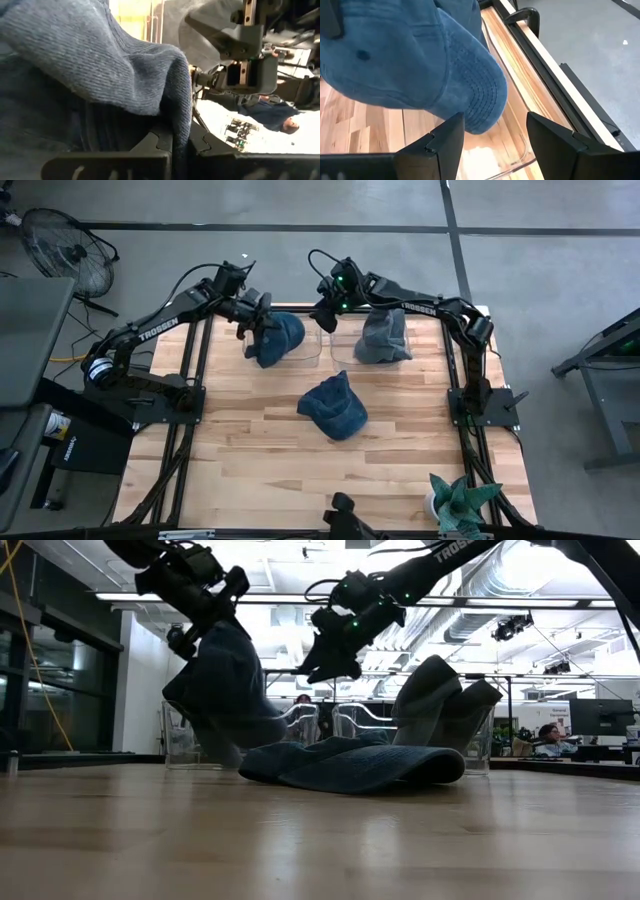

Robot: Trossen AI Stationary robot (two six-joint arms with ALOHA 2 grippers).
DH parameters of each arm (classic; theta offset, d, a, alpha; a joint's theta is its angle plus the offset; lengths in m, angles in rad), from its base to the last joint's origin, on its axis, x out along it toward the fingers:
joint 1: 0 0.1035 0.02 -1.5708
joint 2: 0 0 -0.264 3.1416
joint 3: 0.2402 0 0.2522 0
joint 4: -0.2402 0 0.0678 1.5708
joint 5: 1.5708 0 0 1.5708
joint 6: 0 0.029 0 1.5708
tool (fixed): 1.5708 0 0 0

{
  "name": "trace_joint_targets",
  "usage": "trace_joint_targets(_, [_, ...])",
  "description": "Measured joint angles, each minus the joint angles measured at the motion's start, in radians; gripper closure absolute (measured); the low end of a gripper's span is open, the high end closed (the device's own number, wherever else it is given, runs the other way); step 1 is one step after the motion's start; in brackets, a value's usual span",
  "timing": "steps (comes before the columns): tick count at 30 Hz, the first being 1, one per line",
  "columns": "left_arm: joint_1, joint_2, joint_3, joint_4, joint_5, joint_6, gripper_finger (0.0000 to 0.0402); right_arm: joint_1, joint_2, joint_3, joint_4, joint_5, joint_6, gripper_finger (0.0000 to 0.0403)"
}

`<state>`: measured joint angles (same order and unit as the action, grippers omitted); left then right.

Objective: Pick & Place hat
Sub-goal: Put the left blue cap into the left transparent bin

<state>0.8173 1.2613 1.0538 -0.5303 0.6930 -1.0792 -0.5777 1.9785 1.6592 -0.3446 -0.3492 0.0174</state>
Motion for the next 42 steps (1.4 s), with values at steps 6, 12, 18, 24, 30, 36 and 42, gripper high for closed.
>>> trace_joint_targets(6, [0.022, 0.002, 0.0, 0.003, -0.017, -0.052, 0.0401, -0.012, 0.0, 0.0, -0.039, 0.0, -0.023, 0.0195])
trace_joint_targets(12, [0.036, 0.003, 0.0, 0.002, -0.009, -0.131, 0.0401, -0.027, 0.0, 0.0, -0.071, 0.001, -0.044, 0.0195])
trace_joint_targets(18, [0.05, 0.002, 0.0, -0.007, -0.013, -0.21, 0.0401, -0.054, -0.001, 0.0, -0.088, 0.0, -0.059, 0.0195])
trace_joint_targets(24, [0.041, 0.002, 0.0, -0.077, -0.082, -0.235, 0.0401, -0.086, -0.011, -0.001, -0.108, -0.012, -0.08, 0.0195])
trace_joint_targets(30, [0.001, 0.002, 0.0, -0.063, -0.181, -0.231, 0.0399, -0.113, -0.011, -0.001, -0.125, -0.079, -0.085, 0.0195])
trace_joint_targets(36, [0.0, 0.001, 0.0, -0.011, -0.195, -0.209, 0.0367, -0.119, -0.011, -0.001, -0.137, -0.082, -0.106, 0.0195])
trace_joint_targets(42, [0.002, 0.001, 0.0, 0.007, -0.227, -0.16, 0.0323, -0.118, -0.011, -0.001, -0.137, -0.085, -0.113, 0.0195])
